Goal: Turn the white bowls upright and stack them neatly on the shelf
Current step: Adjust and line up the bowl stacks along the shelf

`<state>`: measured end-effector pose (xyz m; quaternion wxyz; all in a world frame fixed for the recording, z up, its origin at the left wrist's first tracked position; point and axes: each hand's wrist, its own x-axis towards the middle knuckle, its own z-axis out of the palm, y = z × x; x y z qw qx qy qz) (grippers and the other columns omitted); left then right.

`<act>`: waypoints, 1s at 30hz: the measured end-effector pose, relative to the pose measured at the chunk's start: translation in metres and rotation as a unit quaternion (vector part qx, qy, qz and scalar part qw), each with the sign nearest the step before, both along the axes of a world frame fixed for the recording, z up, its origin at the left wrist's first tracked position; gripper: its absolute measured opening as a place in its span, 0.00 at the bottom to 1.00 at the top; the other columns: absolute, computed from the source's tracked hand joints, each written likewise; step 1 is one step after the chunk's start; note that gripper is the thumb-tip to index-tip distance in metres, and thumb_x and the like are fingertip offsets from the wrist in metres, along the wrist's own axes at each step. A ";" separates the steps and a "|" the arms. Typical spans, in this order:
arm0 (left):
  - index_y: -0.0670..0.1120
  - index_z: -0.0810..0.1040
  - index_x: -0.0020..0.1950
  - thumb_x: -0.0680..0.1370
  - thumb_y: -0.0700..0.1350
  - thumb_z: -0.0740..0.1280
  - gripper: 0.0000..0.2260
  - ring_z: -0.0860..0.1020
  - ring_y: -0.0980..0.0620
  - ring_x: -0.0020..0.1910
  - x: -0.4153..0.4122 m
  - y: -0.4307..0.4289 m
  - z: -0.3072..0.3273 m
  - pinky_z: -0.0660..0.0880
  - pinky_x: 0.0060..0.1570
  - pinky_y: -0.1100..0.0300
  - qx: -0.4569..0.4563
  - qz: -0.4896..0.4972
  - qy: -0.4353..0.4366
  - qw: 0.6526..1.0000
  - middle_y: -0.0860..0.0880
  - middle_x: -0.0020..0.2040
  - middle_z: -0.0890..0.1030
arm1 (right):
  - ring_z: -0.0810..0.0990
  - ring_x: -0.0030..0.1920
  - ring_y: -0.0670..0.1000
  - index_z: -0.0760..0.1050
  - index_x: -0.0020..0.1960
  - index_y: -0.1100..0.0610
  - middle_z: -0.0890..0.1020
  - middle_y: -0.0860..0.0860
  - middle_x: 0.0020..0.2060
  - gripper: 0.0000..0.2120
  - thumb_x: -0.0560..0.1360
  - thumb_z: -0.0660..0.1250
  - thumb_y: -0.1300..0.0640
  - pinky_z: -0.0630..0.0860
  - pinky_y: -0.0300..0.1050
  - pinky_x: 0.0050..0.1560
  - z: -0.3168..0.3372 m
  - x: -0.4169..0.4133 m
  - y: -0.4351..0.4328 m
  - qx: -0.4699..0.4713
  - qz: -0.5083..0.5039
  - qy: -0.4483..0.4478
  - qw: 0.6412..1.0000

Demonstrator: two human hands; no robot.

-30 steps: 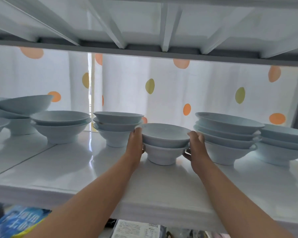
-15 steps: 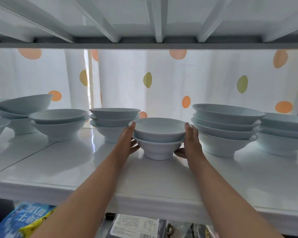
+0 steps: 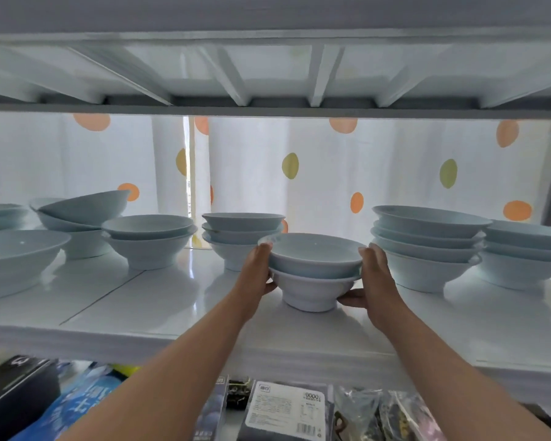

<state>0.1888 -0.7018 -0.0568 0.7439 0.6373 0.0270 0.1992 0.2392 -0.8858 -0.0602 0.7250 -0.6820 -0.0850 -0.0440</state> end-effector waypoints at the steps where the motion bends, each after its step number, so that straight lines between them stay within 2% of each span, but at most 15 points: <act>1: 0.56 0.74 0.58 0.80 0.52 0.55 0.10 0.76 0.48 0.61 -0.008 0.007 0.001 0.77 0.52 0.55 0.003 -0.006 0.000 1.000 0.49 0.61 0.77 | 0.83 0.42 0.63 0.57 0.71 0.41 0.67 0.48 0.60 0.23 0.77 0.54 0.44 0.81 0.59 0.49 0.000 -0.009 0.006 0.001 -0.005 -0.003 1.000; 3: 0.54 0.73 0.62 0.80 0.53 0.56 0.13 0.76 0.47 0.62 -0.024 0.027 0.001 0.78 0.53 0.54 0.008 -0.015 -0.003 1.000 0.48 0.63 0.77 | 0.83 0.44 0.63 0.58 0.71 0.41 0.67 0.49 0.62 0.23 0.76 0.54 0.44 0.81 0.61 0.48 0.001 -0.030 0.022 0.004 -0.012 -0.011 1.000; 6: 0.53 0.74 0.65 0.79 0.54 0.58 0.16 0.77 0.45 0.61 -0.054 0.065 0.005 0.79 0.50 0.55 -0.004 -0.012 -0.012 1.000 0.48 0.61 0.77 | 0.83 0.41 0.63 0.61 0.70 0.42 0.69 0.51 0.63 0.23 0.75 0.56 0.43 0.81 0.63 0.46 0.007 -0.061 0.059 0.021 -0.012 -0.026 0.999; 10: 0.52 0.74 0.62 0.78 0.56 0.60 0.16 0.77 0.47 0.57 -0.101 0.127 0.013 0.79 0.49 0.55 -0.016 0.001 -0.021 1.000 0.47 0.58 0.76 | 0.81 0.46 0.63 0.64 0.68 0.45 0.69 0.53 0.62 0.20 0.76 0.55 0.44 0.81 0.63 0.44 0.017 -0.100 0.121 0.041 0.016 -0.023 0.999; 12: 0.52 0.74 0.58 0.79 0.56 0.60 0.12 0.77 0.45 0.59 -0.125 0.162 0.019 0.79 0.51 0.53 -0.021 0.014 -0.018 1.000 0.44 0.59 0.76 | 0.80 0.47 0.63 0.66 0.66 0.47 0.71 0.53 0.60 0.19 0.76 0.54 0.46 0.81 0.63 0.43 0.025 -0.117 0.157 0.037 0.032 -0.031 0.998; 16: 0.50 0.73 0.62 0.79 0.58 0.60 0.17 0.79 0.45 0.58 -0.165 0.229 0.035 0.79 0.53 0.52 -0.015 0.046 -0.021 0.999 0.44 0.62 0.77 | 0.79 0.52 0.62 0.68 0.57 0.47 0.73 0.47 0.47 0.10 0.78 0.53 0.47 0.82 0.59 0.40 0.041 -0.142 0.230 0.036 0.065 -0.037 0.997; 18: 0.52 0.75 0.57 0.79 0.58 0.59 0.13 0.79 0.46 0.58 -0.179 0.259 0.046 0.78 0.55 0.51 0.000 0.069 -0.022 0.997 0.45 0.61 0.78 | 0.79 0.52 0.64 0.69 0.50 0.45 0.71 0.47 0.46 0.07 0.78 0.54 0.47 0.82 0.55 0.36 0.049 -0.150 0.266 0.048 0.093 -0.027 0.994; 19: 0.53 0.75 0.56 0.79 0.58 0.59 0.13 0.79 0.46 0.59 -0.184 0.274 0.052 0.77 0.57 0.51 0.006 0.080 -0.020 0.997 0.45 0.60 0.79 | 0.80 0.52 0.65 0.70 0.50 0.45 0.72 0.48 0.49 0.07 0.77 0.54 0.46 0.82 0.54 0.34 0.052 -0.153 0.283 0.044 0.106 -0.023 0.993; 20: 0.53 0.76 0.58 0.79 0.58 0.59 0.14 0.79 0.46 0.59 -0.187 0.288 0.057 0.77 0.57 0.50 0.010 0.091 -0.016 0.996 0.46 0.60 0.79 | 0.80 0.50 0.65 0.70 0.56 0.45 0.72 0.49 0.54 0.11 0.77 0.54 0.45 0.83 0.54 0.34 0.055 -0.154 0.299 0.037 0.117 -0.020 0.992; 22: 0.51 0.74 0.64 0.79 0.59 0.59 0.18 0.79 0.45 0.57 -0.191 0.316 0.065 0.78 0.56 0.50 0.010 0.111 -0.008 0.994 0.45 0.61 0.77 | 0.83 0.44 0.64 0.63 0.69 0.45 0.70 0.49 0.64 0.24 0.75 0.55 0.41 0.83 0.58 0.38 0.062 -0.152 0.327 0.031 0.131 -0.006 0.991; 23: 0.50 0.73 0.65 0.79 0.60 0.59 0.20 0.79 0.45 0.56 -0.192 0.329 0.068 0.78 0.55 0.50 0.010 0.118 -0.007 0.993 0.45 0.60 0.76 | 0.83 0.42 0.64 0.60 0.72 0.44 0.68 0.48 0.67 0.27 0.74 0.55 0.40 0.83 0.60 0.41 0.066 -0.150 0.340 0.030 0.140 -0.005 0.990; 28: 0.48 0.70 0.67 0.77 0.61 0.61 0.24 0.78 0.43 0.59 -0.183 0.382 0.080 0.79 0.54 0.49 0.013 0.161 -0.013 0.987 0.43 0.63 0.73 | 0.84 0.35 0.67 0.59 0.72 0.45 0.65 0.48 0.70 0.28 0.74 0.55 0.40 0.81 0.60 0.48 0.085 -0.130 0.397 0.023 0.175 -0.012 0.984; 30: 0.48 0.71 0.67 0.77 0.62 0.61 0.25 0.80 0.44 0.54 -0.178 0.400 0.084 0.79 0.55 0.48 0.016 0.179 -0.016 0.984 0.42 0.61 0.74 | 0.83 0.34 0.67 0.59 0.72 0.45 0.67 0.48 0.67 0.28 0.73 0.54 0.40 0.81 0.60 0.49 0.091 -0.121 0.417 0.017 0.180 -0.010 0.983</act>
